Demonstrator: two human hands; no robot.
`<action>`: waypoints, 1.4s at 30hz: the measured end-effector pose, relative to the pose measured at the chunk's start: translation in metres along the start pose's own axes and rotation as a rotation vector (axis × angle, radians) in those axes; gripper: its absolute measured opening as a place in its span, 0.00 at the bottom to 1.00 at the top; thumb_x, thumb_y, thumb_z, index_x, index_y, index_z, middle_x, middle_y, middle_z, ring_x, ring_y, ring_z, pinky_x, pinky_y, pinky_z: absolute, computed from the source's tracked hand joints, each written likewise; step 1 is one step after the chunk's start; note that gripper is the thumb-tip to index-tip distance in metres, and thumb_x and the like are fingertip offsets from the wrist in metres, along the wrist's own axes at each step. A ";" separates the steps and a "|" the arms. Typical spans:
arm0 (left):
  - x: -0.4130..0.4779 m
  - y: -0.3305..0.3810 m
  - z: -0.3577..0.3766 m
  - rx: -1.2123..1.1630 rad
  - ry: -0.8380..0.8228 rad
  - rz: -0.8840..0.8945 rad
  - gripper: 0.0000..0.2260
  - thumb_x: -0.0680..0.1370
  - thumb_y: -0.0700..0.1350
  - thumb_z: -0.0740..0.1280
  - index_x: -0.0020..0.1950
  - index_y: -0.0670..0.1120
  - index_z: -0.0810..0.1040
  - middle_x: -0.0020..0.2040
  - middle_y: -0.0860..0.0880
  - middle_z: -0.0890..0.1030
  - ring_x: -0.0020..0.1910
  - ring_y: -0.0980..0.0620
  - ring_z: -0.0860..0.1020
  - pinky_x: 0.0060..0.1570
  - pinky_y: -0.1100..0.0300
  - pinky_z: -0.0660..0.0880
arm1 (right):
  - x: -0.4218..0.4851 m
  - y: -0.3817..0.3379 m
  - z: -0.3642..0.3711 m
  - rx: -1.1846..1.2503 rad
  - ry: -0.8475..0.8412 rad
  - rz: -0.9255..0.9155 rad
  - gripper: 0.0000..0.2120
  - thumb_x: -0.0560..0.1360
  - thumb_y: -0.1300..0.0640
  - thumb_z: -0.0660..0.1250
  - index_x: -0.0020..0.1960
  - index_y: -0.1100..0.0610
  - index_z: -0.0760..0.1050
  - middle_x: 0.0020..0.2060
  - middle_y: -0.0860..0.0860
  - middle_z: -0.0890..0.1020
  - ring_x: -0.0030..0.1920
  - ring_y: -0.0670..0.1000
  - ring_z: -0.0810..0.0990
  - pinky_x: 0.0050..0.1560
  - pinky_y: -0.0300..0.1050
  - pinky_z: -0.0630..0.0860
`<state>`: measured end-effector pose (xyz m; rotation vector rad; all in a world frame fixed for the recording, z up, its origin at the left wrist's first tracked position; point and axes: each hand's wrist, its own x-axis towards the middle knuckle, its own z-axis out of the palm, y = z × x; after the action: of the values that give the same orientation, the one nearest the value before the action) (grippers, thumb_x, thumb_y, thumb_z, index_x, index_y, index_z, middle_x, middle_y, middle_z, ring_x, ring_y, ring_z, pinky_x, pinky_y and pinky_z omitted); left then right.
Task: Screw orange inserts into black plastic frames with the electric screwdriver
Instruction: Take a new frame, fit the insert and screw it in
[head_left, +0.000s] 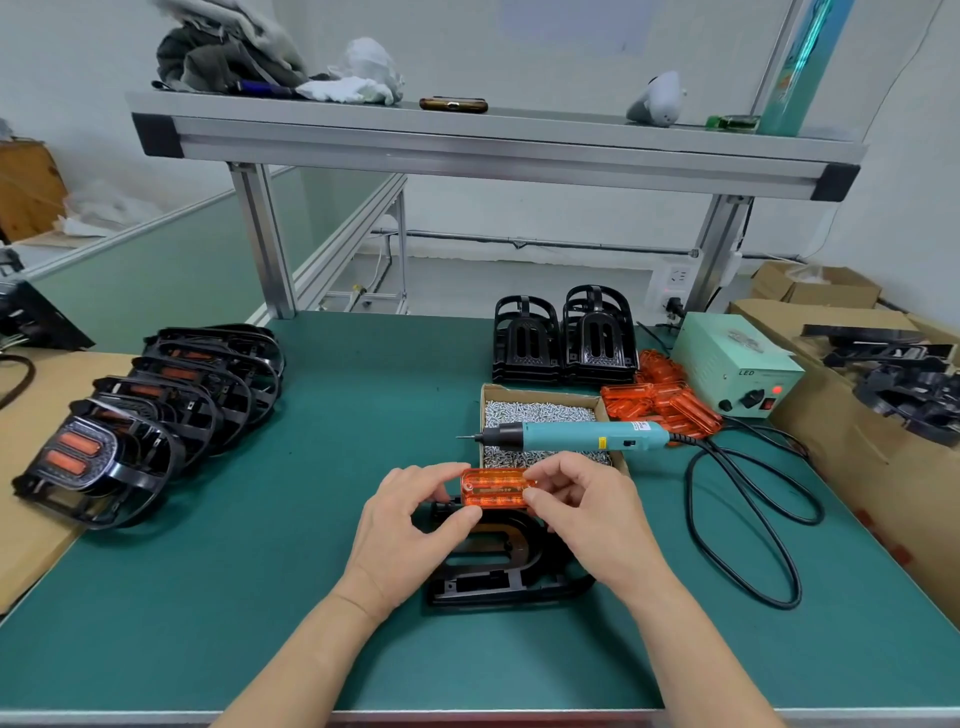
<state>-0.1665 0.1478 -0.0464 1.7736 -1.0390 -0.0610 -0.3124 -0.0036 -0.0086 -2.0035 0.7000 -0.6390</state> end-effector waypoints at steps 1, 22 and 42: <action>0.000 0.000 0.000 0.003 -0.006 0.002 0.18 0.70 0.62 0.66 0.59 0.61 0.80 0.44 0.55 0.80 0.50 0.53 0.76 0.55 0.62 0.72 | 0.001 0.000 0.001 -0.037 0.013 -0.006 0.08 0.74 0.60 0.75 0.45 0.46 0.82 0.37 0.43 0.84 0.39 0.44 0.80 0.45 0.44 0.81; 0.007 -0.009 -0.003 -0.162 -0.020 -0.229 0.04 0.67 0.45 0.69 0.32 0.51 0.80 0.39 0.53 0.78 0.41 0.53 0.76 0.45 0.62 0.72 | -0.007 -0.004 0.021 -0.511 -0.159 -0.065 0.01 0.74 0.52 0.75 0.45 0.47 0.85 0.41 0.41 0.68 0.52 0.47 0.68 0.52 0.43 0.67; 0.002 -0.004 0.000 0.066 -0.130 -0.073 0.10 0.73 0.41 0.74 0.35 0.49 0.77 0.50 0.54 0.73 0.58 0.56 0.68 0.54 0.74 0.61 | 0.015 0.000 -0.004 -0.123 0.197 0.100 0.03 0.77 0.54 0.70 0.46 0.49 0.76 0.44 0.44 0.81 0.43 0.41 0.78 0.46 0.33 0.71</action>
<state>-0.1623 0.1468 -0.0486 1.8876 -1.0790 -0.1910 -0.3040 -0.0162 -0.0043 -2.0196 0.9720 -0.7564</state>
